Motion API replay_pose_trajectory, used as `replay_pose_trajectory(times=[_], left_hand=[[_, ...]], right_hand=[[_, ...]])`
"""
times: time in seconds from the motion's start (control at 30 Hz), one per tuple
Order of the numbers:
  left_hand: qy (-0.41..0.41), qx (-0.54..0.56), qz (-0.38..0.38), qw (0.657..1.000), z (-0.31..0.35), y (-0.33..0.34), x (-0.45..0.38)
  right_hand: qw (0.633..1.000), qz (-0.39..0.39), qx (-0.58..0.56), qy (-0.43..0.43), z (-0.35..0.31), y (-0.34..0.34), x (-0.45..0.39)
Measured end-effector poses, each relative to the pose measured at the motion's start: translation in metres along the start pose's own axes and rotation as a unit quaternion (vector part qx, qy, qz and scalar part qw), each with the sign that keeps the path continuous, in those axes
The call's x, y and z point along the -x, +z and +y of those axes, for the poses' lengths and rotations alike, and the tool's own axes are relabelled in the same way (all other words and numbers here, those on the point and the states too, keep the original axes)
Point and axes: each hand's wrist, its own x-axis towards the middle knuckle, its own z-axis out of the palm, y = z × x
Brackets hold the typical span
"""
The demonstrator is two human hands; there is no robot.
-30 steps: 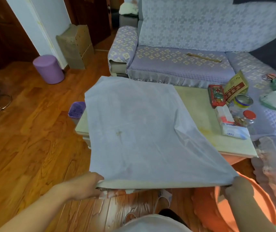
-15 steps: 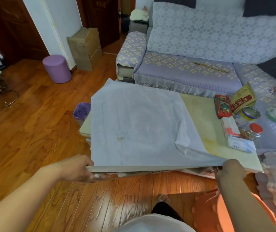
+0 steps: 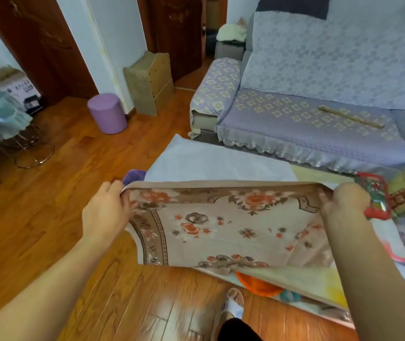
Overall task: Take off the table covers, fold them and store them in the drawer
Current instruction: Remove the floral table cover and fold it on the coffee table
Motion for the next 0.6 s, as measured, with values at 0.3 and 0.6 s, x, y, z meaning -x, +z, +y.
replay_pose_trajectory(times=[0.3, 0.6], left_hand=[[-0.225, 0.091, -0.112, 0.964, 0.051, 0.039, -0.196], [-0.129, 0.379, -0.048, 0.915, 0.115, 0.122, -0.245]], right_hand=[[0.861, -0.171, -0.476, 0.052, -0.167, 0.072, -0.177], [0.892, -0.309, -0.310, -0.115, -0.213, 0.089, -0.206]])
